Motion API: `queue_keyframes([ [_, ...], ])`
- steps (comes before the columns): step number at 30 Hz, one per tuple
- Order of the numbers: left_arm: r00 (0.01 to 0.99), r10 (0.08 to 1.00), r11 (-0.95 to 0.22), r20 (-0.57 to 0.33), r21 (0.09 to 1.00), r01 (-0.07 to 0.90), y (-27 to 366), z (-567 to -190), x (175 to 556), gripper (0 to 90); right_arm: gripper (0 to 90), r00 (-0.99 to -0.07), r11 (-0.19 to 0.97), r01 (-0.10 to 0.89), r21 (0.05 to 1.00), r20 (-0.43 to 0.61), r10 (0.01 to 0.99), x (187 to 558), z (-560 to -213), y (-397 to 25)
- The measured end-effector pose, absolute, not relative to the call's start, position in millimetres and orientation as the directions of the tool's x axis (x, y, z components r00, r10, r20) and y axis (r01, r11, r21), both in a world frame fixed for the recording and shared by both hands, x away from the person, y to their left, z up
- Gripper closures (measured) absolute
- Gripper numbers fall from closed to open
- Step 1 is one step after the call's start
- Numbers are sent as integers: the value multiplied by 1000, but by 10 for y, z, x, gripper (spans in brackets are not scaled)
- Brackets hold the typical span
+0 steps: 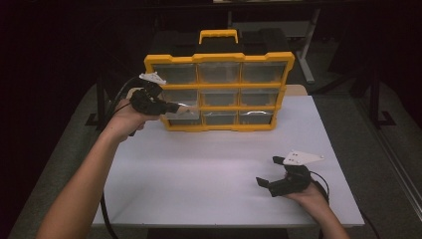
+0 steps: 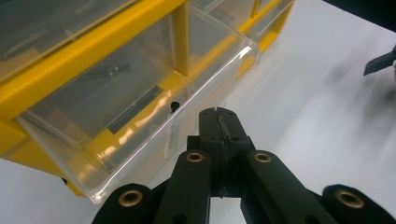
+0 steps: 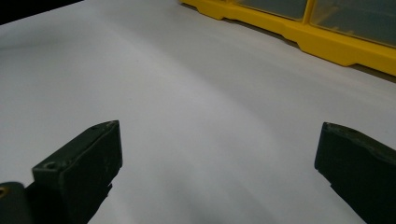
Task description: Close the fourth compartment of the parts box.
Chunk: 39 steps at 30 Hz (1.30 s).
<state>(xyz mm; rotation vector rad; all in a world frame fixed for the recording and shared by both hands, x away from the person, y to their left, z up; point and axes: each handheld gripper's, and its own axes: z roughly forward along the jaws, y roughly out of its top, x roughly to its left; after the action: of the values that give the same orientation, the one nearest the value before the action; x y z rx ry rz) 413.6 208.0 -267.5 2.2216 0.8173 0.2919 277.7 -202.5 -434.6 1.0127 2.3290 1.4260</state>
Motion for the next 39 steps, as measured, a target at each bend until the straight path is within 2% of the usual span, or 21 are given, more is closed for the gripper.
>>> queue_keyframes([
  [39,693,720,-471,31,756,455,2015,-2726,4457,900,3,-737,283,436,854,159,657,2772,-4338,-2043],
])
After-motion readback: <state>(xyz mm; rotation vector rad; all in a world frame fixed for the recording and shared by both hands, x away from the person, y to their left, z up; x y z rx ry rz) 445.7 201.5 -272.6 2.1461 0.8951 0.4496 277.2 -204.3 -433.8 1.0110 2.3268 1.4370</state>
